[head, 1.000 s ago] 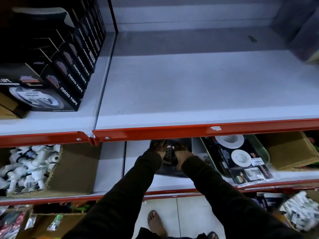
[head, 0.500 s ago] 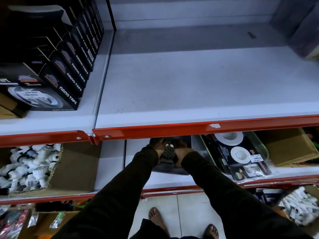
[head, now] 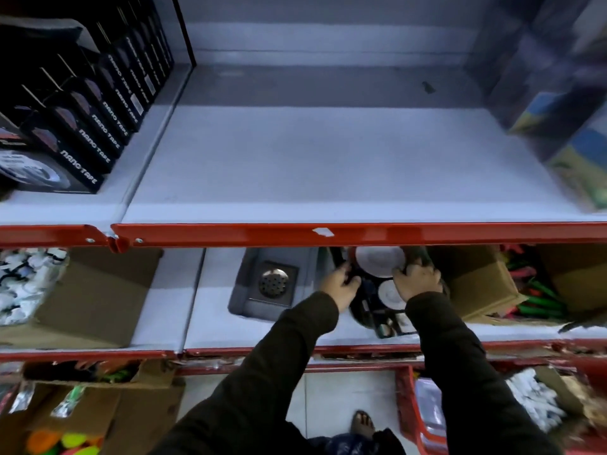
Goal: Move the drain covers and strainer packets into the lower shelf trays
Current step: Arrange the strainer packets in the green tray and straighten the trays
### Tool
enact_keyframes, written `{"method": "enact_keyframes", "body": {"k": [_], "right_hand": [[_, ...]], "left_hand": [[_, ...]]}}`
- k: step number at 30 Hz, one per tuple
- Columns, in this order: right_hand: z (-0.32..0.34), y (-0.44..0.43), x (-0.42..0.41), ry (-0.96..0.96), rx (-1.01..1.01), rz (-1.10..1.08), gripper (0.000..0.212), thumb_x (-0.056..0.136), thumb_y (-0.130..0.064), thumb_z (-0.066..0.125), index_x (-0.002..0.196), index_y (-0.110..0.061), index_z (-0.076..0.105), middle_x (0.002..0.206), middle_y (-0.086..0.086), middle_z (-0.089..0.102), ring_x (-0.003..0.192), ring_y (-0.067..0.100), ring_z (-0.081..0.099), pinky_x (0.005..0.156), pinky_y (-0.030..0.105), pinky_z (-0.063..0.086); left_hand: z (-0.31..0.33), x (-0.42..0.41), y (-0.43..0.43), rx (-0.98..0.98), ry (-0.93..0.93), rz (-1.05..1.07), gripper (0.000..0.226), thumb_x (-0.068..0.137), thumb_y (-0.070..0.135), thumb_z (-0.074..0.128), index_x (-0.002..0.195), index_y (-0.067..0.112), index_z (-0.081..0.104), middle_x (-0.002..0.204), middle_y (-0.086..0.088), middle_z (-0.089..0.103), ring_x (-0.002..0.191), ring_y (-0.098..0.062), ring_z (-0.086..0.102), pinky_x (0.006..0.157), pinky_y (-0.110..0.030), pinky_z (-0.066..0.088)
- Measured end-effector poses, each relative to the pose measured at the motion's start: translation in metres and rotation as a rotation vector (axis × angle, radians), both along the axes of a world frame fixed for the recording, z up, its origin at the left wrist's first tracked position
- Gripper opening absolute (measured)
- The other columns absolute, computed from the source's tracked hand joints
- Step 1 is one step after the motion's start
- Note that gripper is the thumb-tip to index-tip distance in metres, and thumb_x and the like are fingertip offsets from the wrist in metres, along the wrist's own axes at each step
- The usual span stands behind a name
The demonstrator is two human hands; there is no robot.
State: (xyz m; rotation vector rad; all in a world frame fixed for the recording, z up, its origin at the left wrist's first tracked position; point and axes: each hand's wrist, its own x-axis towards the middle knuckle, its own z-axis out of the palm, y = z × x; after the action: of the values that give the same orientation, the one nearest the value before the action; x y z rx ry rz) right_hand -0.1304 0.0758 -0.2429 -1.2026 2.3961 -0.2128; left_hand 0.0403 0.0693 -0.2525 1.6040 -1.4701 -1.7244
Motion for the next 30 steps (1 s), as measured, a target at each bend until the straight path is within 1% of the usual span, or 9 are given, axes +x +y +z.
{"method": "enact_keyframes", "body": {"k": [3,6,7,12,15,17,21,25,30], "right_hand": [[-0.007,0.003,-0.037,-0.154,0.162,-0.005,0.063,0.096,-0.036,0.047,0.145,0.003,0.033,0.148,0.029,0.039,0.137,0.041,0.038,0.113,0.041,0.032],[-0.013,0.006,-0.053,-0.372,0.214,-0.008,0.054,0.096,-0.023,0.051,0.143,0.003,0.039,0.147,0.024,0.044,0.133,0.037,0.044,0.104,0.033,0.036],[-0.017,0.006,-0.057,-0.403,0.222,-0.005,0.051,0.095,-0.02,0.052,0.14,0.002,0.043,0.144,0.024,0.047,0.131,0.036,0.046,0.102,0.033,0.038],[-0.027,-0.011,-0.06,-0.586,0.048,-0.025,0.046,0.091,-0.007,0.054,0.137,0.0,0.049,0.137,0.022,0.055,0.125,0.038,0.052,0.102,0.035,0.04],[-0.033,-0.025,-0.055,-0.62,-0.117,-0.014,0.053,0.092,-0.007,0.058,0.143,-0.012,0.043,0.141,0.014,0.053,0.131,0.035,0.049,0.108,0.037,0.039],[-0.042,-0.028,-0.053,-0.57,-0.123,0.075,0.058,0.093,-0.007,0.058,0.146,-0.012,0.038,0.146,0.016,0.048,0.135,0.035,0.046,0.113,0.039,0.037],[-0.057,-0.026,-0.055,-0.493,-0.026,0.132,0.055,0.098,-0.02,0.05,0.15,-0.013,0.032,0.148,0.017,0.047,0.131,0.037,0.049,0.107,0.037,0.04],[-0.063,-0.04,-0.051,-0.645,-0.105,0.044,0.066,0.095,-0.036,0.052,0.153,-0.017,0.025,0.157,0.013,0.035,0.14,0.036,0.039,0.116,0.045,0.033],[-0.068,-0.077,-0.042,-0.711,-0.267,0.021,0.037,0.101,-0.023,0.049,0.132,-0.004,0.053,0.145,0.016,0.05,0.135,0.036,0.043,0.117,0.043,0.028]], "left_hand": [[-0.008,-0.048,0.006,0.168,-0.053,0.091,0.041,0.098,0.017,0.049,0.137,0.003,0.048,0.137,-0.019,0.056,0.128,-0.033,0.053,0.106,-0.037,0.043],[-0.008,-0.07,0.001,0.254,-0.161,0.242,0.019,0.099,0.013,0.046,0.107,0.0,0.057,0.101,-0.013,0.056,0.105,-0.022,0.051,0.086,-0.032,0.04],[-0.01,-0.075,-0.002,0.289,-0.181,0.272,0.015,0.099,0.01,0.045,0.109,0.002,0.055,0.101,-0.011,0.05,0.101,-0.019,0.045,0.083,-0.029,0.036],[-0.023,-0.081,-0.023,0.163,-0.327,0.319,0.056,0.089,0.021,0.063,0.14,0.003,0.048,0.139,-0.016,0.055,0.126,-0.032,0.055,0.104,-0.033,0.047],[-0.03,-0.083,-0.033,0.109,-0.343,0.402,0.067,0.086,0.021,0.066,0.146,0.007,0.039,0.146,-0.007,0.05,0.127,-0.027,0.057,0.095,-0.021,0.05],[-0.04,-0.085,-0.033,0.052,-0.37,0.415,0.078,0.084,0.022,0.07,0.151,0.008,0.032,0.15,-0.012,0.046,0.132,-0.029,0.052,0.105,-0.027,0.045],[-0.052,-0.093,-0.021,0.021,-0.394,0.46,0.078,0.086,0.011,0.064,0.152,0.004,0.024,0.15,-0.021,0.04,0.136,-0.037,0.044,0.114,-0.039,0.039],[-0.05,-0.098,-0.022,0.033,-0.248,0.585,0.087,0.082,0.009,0.063,0.156,0.009,0.016,0.156,-0.019,0.032,0.139,-0.037,0.04,0.114,-0.037,0.039],[-0.047,-0.099,-0.039,0.171,-0.063,0.668,0.07,0.092,0.028,0.054,0.153,0.009,0.024,0.151,-0.018,0.044,0.134,-0.037,0.046,0.108,-0.035,0.04]]}}
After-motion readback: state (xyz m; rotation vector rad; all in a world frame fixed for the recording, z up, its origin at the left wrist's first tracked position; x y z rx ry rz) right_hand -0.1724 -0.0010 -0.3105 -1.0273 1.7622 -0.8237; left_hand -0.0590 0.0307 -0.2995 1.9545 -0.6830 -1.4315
